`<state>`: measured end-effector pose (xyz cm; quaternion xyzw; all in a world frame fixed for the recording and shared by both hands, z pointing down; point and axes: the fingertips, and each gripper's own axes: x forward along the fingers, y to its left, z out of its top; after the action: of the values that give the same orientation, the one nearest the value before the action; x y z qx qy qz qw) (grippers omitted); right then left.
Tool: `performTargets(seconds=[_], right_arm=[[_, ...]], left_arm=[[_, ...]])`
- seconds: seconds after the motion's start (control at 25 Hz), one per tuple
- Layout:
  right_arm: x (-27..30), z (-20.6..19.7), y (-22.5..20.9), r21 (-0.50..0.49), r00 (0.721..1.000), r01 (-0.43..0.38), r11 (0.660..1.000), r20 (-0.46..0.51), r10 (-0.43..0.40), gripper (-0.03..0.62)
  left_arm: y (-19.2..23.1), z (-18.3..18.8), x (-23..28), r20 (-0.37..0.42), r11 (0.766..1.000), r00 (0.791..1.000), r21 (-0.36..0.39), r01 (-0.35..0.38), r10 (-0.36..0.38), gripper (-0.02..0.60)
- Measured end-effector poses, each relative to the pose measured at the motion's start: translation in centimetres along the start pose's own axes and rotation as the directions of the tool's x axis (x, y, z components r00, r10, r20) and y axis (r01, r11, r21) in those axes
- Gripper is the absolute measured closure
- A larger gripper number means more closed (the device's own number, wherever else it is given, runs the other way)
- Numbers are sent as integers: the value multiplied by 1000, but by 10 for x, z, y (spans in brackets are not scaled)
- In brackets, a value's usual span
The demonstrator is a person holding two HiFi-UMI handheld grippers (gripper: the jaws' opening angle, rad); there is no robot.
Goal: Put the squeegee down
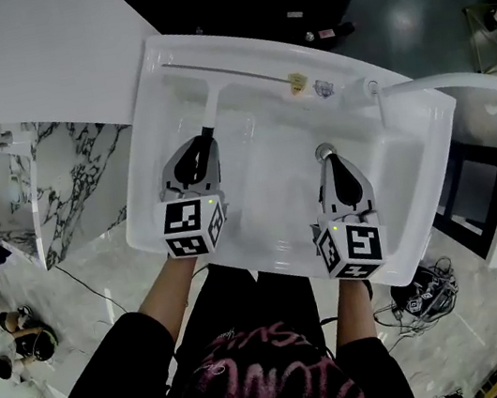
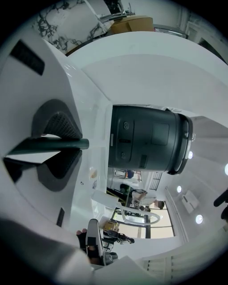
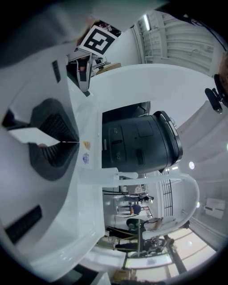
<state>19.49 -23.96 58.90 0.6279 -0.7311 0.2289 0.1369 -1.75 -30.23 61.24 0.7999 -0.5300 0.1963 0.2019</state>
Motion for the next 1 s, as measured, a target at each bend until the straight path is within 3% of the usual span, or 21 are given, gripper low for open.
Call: performTargets(seconds=[0.44,1.0], right_arm=[[3,-10,-7,3,1000,18,1000,-24,-18,572],[-4,-14,-17,4,998,50,999,-30,-50,573]], left_arm=[[3,-19,11,-62,1000,998,-3,-14,14,495],[-10,-20,17,-47,999,999,28,20,-19,493]])
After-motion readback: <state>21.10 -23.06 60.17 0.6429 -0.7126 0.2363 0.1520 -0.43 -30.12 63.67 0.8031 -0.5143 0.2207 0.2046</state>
